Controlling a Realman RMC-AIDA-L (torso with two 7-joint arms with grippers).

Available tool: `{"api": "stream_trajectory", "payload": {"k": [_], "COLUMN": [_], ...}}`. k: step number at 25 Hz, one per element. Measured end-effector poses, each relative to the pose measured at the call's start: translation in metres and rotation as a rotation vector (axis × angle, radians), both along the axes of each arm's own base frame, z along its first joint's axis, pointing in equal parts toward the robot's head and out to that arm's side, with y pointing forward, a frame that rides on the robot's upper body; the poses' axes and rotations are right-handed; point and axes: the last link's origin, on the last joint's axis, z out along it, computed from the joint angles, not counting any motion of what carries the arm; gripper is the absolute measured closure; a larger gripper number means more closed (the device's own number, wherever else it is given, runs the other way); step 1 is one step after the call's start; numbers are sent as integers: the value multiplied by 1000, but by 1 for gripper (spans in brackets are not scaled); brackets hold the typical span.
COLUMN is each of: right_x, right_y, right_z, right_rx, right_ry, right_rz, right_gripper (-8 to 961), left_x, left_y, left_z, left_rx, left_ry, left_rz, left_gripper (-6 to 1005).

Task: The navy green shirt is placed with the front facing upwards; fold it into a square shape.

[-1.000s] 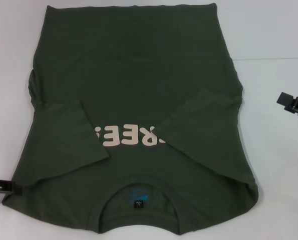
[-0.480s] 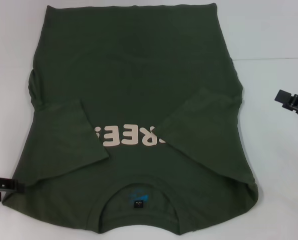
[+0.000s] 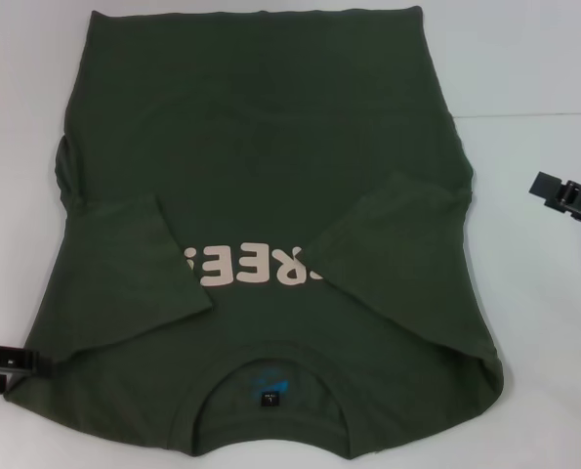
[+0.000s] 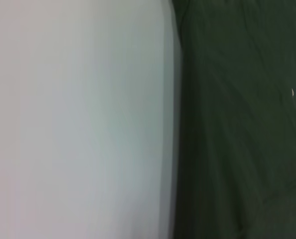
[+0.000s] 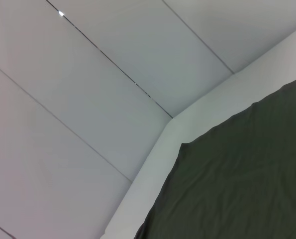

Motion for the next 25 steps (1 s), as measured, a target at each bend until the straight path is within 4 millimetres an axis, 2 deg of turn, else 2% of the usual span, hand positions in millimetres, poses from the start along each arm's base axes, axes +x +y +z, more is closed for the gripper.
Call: {"api": "stream_trajectory", "payload": {"k": [9, 25], "right_x": [-2, -3], "right_y": [2, 1], "right_z": [-1, -3], "right_rx": [-6, -18], "right_ry": [-2, -4], "right_rz": [6, 8], "right_gripper": [22, 21], "left_x": [0, 8], "left_y": [0, 1], "left_z": [1, -12], "left_rx": [-2, -42], "left_ry": [0, -65], "left_rz": [0, 1], "left_gripper": [211, 216]}}
